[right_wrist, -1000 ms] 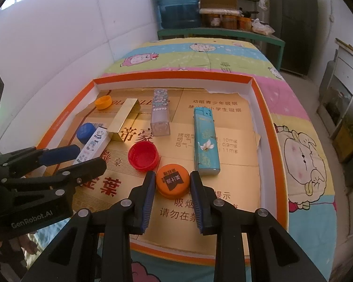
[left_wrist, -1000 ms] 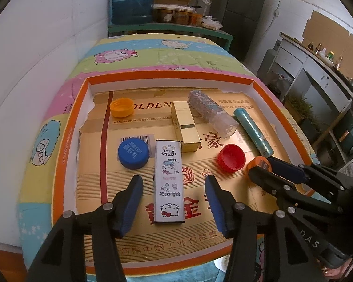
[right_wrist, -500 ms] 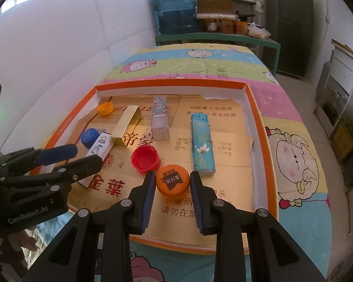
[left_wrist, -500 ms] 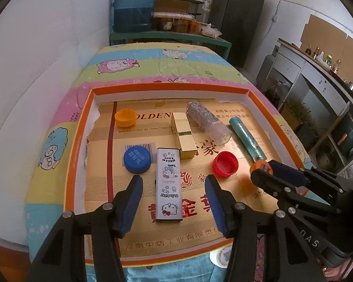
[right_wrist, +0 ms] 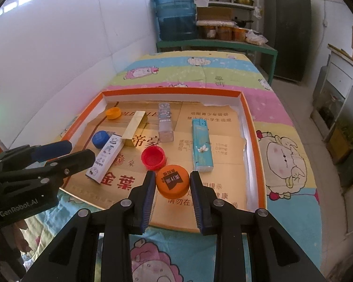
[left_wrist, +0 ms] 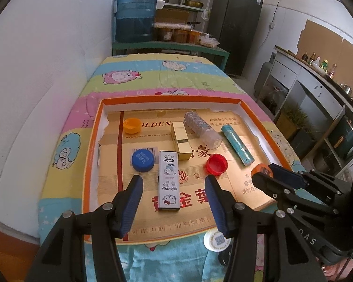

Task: Organize rigid objects

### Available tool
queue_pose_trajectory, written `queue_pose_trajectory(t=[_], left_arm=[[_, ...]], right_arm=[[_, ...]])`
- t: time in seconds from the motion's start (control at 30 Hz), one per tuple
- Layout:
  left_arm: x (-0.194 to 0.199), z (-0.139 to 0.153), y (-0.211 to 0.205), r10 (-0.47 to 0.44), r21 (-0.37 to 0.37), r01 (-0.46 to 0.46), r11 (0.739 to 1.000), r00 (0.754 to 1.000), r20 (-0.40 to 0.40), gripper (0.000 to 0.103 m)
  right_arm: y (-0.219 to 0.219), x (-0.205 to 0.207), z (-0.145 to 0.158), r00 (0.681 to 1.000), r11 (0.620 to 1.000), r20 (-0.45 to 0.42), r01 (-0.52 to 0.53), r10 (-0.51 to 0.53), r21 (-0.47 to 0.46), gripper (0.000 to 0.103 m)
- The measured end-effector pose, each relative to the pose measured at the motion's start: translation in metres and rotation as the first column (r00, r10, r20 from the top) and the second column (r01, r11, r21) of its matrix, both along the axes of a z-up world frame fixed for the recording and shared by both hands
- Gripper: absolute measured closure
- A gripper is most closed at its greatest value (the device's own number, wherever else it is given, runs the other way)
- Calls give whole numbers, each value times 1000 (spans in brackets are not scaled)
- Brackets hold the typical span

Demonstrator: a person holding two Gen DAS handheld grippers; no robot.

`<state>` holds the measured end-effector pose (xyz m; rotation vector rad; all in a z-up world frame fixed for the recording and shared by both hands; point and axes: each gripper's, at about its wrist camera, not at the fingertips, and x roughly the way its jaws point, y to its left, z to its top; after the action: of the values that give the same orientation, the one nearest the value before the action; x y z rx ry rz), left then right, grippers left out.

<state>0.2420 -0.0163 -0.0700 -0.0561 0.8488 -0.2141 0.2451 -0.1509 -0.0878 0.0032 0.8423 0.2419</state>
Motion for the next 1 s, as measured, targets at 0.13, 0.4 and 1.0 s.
queue_pose_trajectory(t=[0.13, 0.4, 1.0], left_arm=[[-9, 5, 2, 3, -3, -2, 1000, 1000, 12, 48], [-32, 15, 14, 21, -20, -20, 1000, 999, 33, 48], [-72, 14, 32, 46, -56, -44, 997, 998, 44, 48]], right_arm=[[0, -9, 7, 1000, 1000, 9, 4, -4, -3, 73], [0, -33, 19, 1000, 1000, 25, 5, -5, -6, 73], [4, -58, 19, 999, 1000, 54, -1, 1, 3, 73]])
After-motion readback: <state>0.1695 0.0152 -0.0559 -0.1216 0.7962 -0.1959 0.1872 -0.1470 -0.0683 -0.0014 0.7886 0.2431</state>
